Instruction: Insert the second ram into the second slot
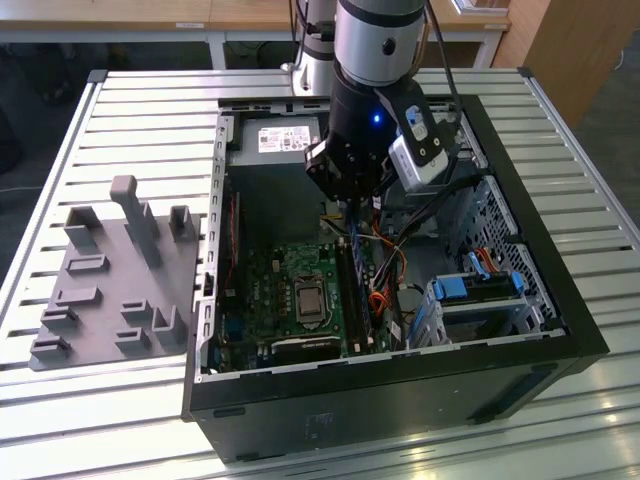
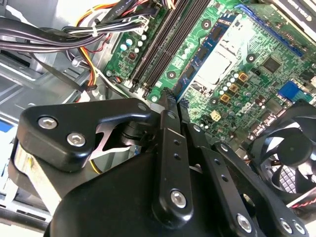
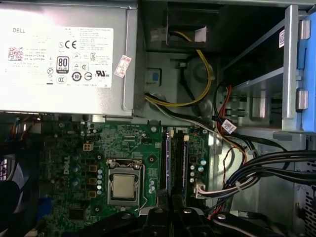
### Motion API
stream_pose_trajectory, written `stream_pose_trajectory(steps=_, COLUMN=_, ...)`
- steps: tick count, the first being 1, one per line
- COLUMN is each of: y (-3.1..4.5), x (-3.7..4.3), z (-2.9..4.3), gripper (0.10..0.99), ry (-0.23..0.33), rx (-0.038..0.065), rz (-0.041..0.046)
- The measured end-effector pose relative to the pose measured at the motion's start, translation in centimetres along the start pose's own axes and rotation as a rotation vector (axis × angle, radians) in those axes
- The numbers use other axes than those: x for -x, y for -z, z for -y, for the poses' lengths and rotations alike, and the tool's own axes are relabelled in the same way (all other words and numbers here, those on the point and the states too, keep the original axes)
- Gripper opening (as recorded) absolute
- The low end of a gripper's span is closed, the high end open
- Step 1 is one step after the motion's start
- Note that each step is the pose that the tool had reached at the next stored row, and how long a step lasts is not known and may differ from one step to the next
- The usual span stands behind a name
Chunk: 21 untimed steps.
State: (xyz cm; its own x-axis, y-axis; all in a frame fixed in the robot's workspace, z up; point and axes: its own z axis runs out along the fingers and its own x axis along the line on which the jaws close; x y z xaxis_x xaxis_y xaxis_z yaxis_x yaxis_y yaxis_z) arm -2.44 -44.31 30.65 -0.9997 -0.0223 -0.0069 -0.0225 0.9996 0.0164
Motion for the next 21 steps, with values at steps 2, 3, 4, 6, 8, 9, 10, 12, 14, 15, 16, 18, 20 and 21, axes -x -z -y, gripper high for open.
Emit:
stream_pose_trajectory(steps=2, y=-0.21, x=0.0, z=0.01, gripper=0.137, ry=0.0, rx=0.0, rz=-0.0001)
stream_pose_trajectory(steps=3, y=-0.33, x=0.0, z=0.02, gripper=0.137, ry=0.0, rx=0.0, rz=-0.0001)
stream_pose_trajectory(steps=4, y=-0.45, x=0.0, z=0.02, gripper=0.137, ry=0.0, rx=0.0, rz=-0.0001)
stream_pose_trajectory(steps=6, y=-0.71, x=0.0, z=0.03, gripper=0.137, ry=0.0, rx=0.0, rz=-0.0002)
stream_pose_trajectory(steps=8, y=-0.96, x=-0.01, z=0.04, gripper=0.137, ry=0.0, rx=0.0, rz=-0.0002)
stream_pose_trajectory(steps=9, y=-1.09, x=-0.01, z=0.05, gripper=0.137, ry=0.0, rx=0.0, rz=-0.0002)
stream_pose_trajectory(steps=10, y=-1.21, x=-0.01, z=0.05, gripper=0.137, ry=0.0, rx=0.0, rz=-0.0003)
stream_pose_trajectory(steps=12, y=-1.45, x=-0.01, z=0.06, gripper=0.137, ry=0.0, rx=0.0, rz=-0.0002)
stream_pose_trajectory(steps=14, y=-1.67, x=-0.01, z=0.06, gripper=0.137, ry=0.0, rx=0.0, rz=-0.0003)
stream_pose_trajectory(steps=15, y=-1.77, x=-0.01, z=0.06, gripper=0.137, ry=0.0, rx=0.0, rz=-0.0004)
stream_pose_trajectory(steps=16, y=-1.88, x=-0.01, z=0.06, gripper=0.137, ry=0.0, rx=0.0, rz=-0.0003)
stream_pose_trajectory(steps=18, y=-2.08, x=-0.01, z=0.07, gripper=0.137, ry=0.0, rx=0.0, rz=-0.0004)
stream_pose_trajectory(steps=20, y=-2.3, x=-0.02, z=0.07, gripper=0.137, ry=0.0, rx=0.0, rz=-0.0005)
stream_pose_trajectory(steps=21, y=-2.4, x=-0.02, z=0.07, gripper=0.137, ry=0.0, rx=0.0, rz=-0.0005)
